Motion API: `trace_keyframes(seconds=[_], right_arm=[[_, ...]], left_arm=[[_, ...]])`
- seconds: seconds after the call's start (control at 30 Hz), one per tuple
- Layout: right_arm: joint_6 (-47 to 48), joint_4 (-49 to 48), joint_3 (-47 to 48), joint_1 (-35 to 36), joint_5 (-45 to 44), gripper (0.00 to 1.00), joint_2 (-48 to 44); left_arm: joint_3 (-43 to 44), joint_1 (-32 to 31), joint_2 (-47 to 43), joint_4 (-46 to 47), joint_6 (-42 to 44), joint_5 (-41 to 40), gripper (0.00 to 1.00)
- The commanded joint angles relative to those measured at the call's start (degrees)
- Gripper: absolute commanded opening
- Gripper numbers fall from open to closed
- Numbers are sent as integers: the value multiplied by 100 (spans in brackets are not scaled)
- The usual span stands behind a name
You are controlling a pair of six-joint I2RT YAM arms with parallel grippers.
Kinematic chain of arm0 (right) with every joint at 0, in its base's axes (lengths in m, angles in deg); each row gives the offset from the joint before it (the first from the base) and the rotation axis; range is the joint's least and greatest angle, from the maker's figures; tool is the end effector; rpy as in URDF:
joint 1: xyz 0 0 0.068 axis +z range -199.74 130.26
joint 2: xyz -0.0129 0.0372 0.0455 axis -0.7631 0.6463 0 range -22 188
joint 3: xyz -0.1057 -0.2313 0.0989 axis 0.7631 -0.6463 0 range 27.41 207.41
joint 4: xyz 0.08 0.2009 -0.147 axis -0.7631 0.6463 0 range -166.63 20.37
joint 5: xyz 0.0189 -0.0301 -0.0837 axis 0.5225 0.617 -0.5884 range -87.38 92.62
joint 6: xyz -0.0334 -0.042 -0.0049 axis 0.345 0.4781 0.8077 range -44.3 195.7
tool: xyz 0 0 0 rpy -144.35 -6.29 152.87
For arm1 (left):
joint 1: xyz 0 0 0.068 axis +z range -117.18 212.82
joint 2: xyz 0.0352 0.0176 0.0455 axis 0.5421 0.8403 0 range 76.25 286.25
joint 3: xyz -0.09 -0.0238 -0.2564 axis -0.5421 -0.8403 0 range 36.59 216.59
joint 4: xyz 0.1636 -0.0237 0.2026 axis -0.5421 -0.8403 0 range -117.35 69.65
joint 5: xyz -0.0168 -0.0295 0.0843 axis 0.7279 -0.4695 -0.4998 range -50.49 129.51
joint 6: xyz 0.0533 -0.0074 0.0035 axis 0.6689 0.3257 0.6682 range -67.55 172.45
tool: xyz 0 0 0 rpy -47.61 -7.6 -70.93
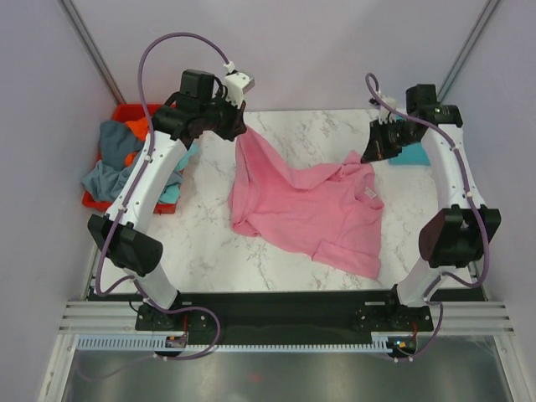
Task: Fold and stack the t-shirts
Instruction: Flatten the tshirt out
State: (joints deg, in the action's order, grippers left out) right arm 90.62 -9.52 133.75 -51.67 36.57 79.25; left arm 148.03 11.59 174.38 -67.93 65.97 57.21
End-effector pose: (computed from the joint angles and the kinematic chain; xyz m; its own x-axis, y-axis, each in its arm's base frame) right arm 0.3594 0.0077 0.3626 -0.7927 -0.1870 -0.5803 -0.4533 0.8173 0.3558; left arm 0.3420 -0.1445 0.4289 -0.3749 0.3848 -0.8435 0.6859 0.7272 0.0269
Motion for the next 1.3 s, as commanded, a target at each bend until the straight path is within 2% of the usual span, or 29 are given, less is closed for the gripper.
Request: trace_keyframes(seconds=[0.0, 0.07, 0.1, 0.17, 0.2, 0.23, 0.3, 0.47, 0.67, 0.83, 1.27], right_arm=[[108, 619, -1333, 114, 313, 0, -561], [117, 715, -1887, 306, 401, 0, -834], [47, 629, -2359, 386, 332, 5, -896], [55, 541, -2399, 492, 182, 28, -897], [-41, 549, -2208, 492, 190, 44, -775], [-85, 566, -2040, 484, 173, 52, -626], [-121, 505, -1428, 431, 94, 61, -221], [-305, 137, -642, 220, -196, 61, 841], [-674, -84, -536, -517, 145, 56, 1844], [-710, -84, -501, -905, 735, 55, 2319], [-736, -269, 185, -1169, 560, 55, 3383]], left_arm=[[-60, 5, -100, 55, -200, 348, 2], [-148, -3, -127, 55, -209, 445, 2], [-218, 5, -136, 46, -218, 463, 2], [-289, 5, -153, 46, -236, 498, 2], [-298, 5, -153, 38, -227, 498, 2], [-298, 5, -145, 46, -227, 498, 2], [-289, -3, -118, 38, -218, 472, 2], [-263, -12, -57, 46, -201, 402, 2], [-359, -4, -48, -6, -122, 270, 2], [-439, -4, 22, -15, -51, 191, 2], [-166, -30, 462, -42, -33, 94, 2]])
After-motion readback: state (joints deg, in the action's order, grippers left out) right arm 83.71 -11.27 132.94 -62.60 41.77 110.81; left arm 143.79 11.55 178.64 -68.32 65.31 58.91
